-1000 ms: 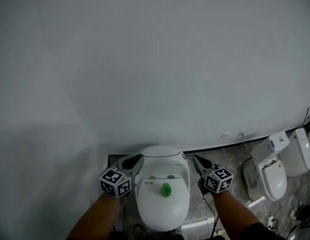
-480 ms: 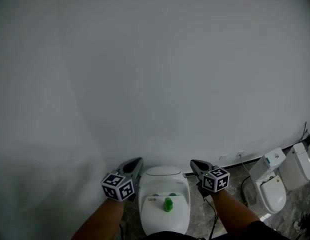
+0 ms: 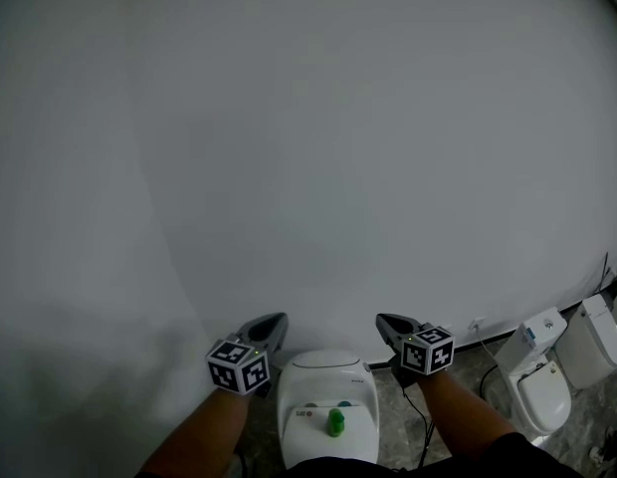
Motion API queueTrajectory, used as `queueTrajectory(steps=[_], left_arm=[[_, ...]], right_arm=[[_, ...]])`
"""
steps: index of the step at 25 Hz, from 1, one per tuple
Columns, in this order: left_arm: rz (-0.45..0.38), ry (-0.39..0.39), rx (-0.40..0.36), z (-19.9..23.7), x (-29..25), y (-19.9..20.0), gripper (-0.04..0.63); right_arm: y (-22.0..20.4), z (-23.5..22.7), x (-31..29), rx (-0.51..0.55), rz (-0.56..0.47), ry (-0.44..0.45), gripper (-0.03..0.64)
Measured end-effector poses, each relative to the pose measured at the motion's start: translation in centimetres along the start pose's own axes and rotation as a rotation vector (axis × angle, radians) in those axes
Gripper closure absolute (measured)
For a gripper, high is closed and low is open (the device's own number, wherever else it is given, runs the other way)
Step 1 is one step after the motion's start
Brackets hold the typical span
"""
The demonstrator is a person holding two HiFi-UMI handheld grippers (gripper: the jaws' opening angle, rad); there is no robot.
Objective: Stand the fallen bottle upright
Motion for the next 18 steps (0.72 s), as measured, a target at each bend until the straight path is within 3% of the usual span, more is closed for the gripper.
queueTrajectory(steps=[18], left_arm=[[0.006,-0.003,0.027,-1.3,0.6,1.2,0.591]], right_arm=[[1.2,0.6,1.5,0.016,0.030,0.023,0.604]])
Point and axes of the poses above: the fingertips, and each gripper's own axes: x backward along the fingers, z to its left, y out of its top, the point moved 9 cm from there along x, backward along the fingers, and after that the axes turned 6 degrees about z, right-handed, at the moved point
